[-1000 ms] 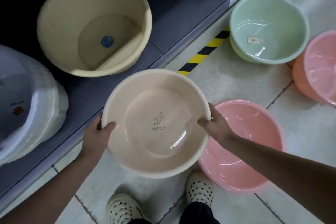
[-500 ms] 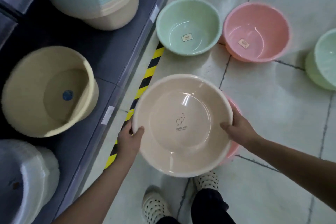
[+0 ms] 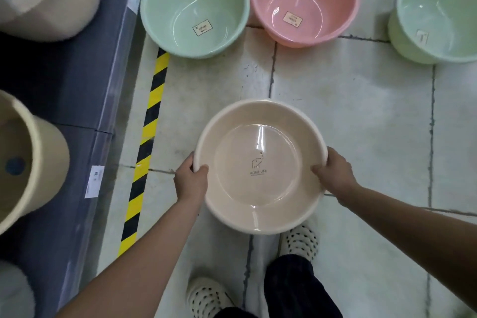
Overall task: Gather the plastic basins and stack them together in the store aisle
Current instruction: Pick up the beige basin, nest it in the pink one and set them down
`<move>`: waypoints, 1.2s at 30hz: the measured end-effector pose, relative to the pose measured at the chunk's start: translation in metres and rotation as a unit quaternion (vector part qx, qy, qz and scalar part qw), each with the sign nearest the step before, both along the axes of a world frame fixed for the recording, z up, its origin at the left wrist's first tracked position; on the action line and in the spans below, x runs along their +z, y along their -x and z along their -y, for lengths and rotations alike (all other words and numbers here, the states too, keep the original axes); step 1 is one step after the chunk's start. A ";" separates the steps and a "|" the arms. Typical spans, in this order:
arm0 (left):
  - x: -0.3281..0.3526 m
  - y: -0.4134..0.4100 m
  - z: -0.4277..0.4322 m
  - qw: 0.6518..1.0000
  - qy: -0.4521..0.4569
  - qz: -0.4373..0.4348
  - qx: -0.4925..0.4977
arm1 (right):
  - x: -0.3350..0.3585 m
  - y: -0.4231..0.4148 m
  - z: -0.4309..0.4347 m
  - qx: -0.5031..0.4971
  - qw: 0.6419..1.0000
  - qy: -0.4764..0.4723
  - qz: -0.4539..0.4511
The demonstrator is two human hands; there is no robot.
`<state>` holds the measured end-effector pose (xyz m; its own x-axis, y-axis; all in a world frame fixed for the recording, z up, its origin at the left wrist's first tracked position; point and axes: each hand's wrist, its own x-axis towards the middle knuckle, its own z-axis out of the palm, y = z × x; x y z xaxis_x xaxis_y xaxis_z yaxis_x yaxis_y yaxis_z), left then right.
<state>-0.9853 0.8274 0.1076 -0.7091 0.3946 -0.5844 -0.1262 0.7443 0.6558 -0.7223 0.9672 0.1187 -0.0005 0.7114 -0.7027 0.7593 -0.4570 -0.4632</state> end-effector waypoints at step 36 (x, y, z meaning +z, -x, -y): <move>-0.110 0.015 0.004 0.995 0.072 -0.015 -0.065 | -0.113 -0.008 -0.004 0.033 0.998 -0.044 0.001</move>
